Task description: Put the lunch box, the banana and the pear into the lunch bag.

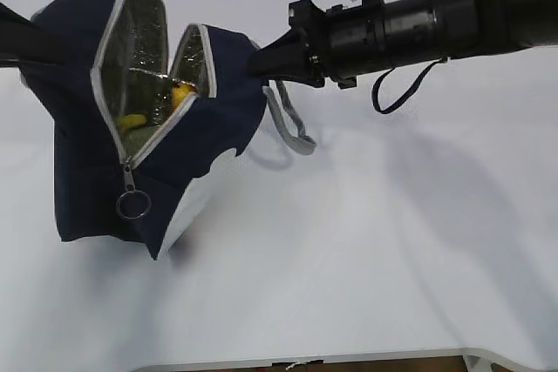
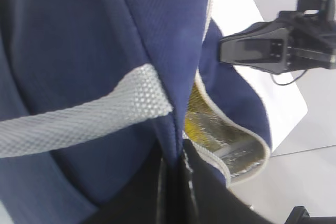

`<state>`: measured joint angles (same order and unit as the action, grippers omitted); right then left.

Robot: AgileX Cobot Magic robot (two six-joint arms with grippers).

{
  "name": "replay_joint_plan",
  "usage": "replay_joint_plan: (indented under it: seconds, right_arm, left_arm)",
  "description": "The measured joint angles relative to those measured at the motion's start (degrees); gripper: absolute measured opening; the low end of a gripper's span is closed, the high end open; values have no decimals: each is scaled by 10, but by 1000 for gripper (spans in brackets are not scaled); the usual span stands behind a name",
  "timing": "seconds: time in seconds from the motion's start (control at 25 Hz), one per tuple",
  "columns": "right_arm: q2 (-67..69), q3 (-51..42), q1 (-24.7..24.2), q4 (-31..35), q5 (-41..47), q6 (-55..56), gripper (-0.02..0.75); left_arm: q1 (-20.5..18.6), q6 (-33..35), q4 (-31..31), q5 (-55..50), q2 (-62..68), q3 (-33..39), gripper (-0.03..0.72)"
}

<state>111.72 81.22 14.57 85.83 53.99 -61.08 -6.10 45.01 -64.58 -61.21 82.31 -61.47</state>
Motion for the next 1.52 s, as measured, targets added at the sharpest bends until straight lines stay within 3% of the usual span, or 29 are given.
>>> replay_joint_plan:
  seconds: [0.24, 0.56, 1.0, 1.24, 1.52]
  right_arm:
    - [-46, 0, 0, -59, -4, 9, 20]
    - [-113, 0, 0, -203, -18, 73, 20]
    - [-156, 0, 0, -405, -38, 180, 20]
    - [-172, 0, -24, -454, -45, 213, 20]
    - [-186, 0, -56, -462, -45, 213, 19]
  left_arm:
    - [30, 0, 1, 37, 0, 0, -15]
    - [167, 0, 0, 140, 11, 0, -15]
    - [313, 1, -20, 241, 95, -24, -15]
    - [345, 2, -20, 249, 139, -88, -15]
    - [350, 2, -18, 250, 183, -148, -15]
